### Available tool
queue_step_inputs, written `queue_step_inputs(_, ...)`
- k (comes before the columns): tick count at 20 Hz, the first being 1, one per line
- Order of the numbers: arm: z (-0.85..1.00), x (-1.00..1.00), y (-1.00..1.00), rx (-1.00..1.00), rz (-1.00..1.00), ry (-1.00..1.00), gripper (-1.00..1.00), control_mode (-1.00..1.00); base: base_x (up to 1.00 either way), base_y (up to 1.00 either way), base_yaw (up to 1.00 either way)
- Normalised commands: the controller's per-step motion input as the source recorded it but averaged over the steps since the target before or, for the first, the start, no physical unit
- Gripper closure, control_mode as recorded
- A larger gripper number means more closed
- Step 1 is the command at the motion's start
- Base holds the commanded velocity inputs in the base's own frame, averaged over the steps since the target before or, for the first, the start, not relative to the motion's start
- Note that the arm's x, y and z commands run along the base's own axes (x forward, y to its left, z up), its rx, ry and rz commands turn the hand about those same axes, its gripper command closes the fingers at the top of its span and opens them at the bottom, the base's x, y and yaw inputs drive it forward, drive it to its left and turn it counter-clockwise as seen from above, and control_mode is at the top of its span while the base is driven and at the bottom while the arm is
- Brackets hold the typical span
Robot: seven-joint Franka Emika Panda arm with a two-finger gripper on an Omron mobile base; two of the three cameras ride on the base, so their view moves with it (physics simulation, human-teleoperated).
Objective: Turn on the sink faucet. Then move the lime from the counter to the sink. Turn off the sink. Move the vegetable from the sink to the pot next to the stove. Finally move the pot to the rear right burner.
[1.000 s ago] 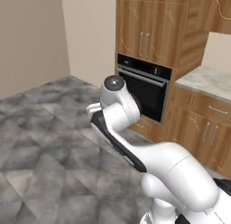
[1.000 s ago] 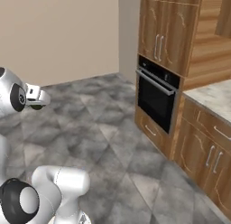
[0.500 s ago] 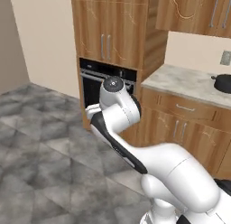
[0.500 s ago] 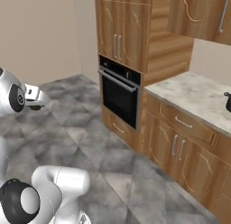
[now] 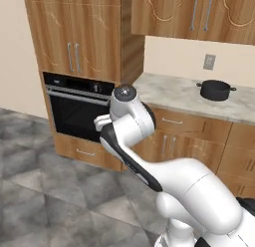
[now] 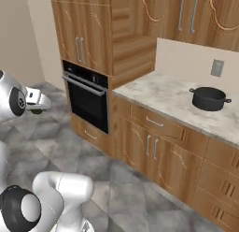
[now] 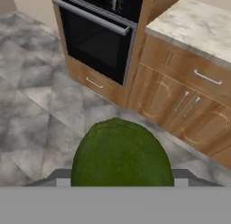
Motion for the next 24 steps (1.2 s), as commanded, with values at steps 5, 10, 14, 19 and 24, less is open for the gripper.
queue_step_inputs(5, 0.00, 0.00, 0.00, 0.00, 0.00, 0.00, 1.00, 1.00, 0.37, -0.37, -0.36)
queue_step_inputs(10, 0.00, 0.00, 0.00, 0.00, 0.00, 0.00, 1.00, 1.00, 0.44, -0.37, -0.34)
queue_step_inputs(14, 0.00, 0.00, 0.00, 0.00, 0.00, 0.00, 1.00, 1.00, 0.47, -0.41, -0.31)
queue_step_inputs(19, 0.00, 0.00, 0.00, 0.00, 0.00, 0.00, 1.00, 1.00, 0.47, -0.49, -0.28)
queue_step_inputs(24, 0.00, 0.00, 0.00, 0.00, 0.00, 0.00, 1.00, 1.00, 0.44, -0.55, -0.26)
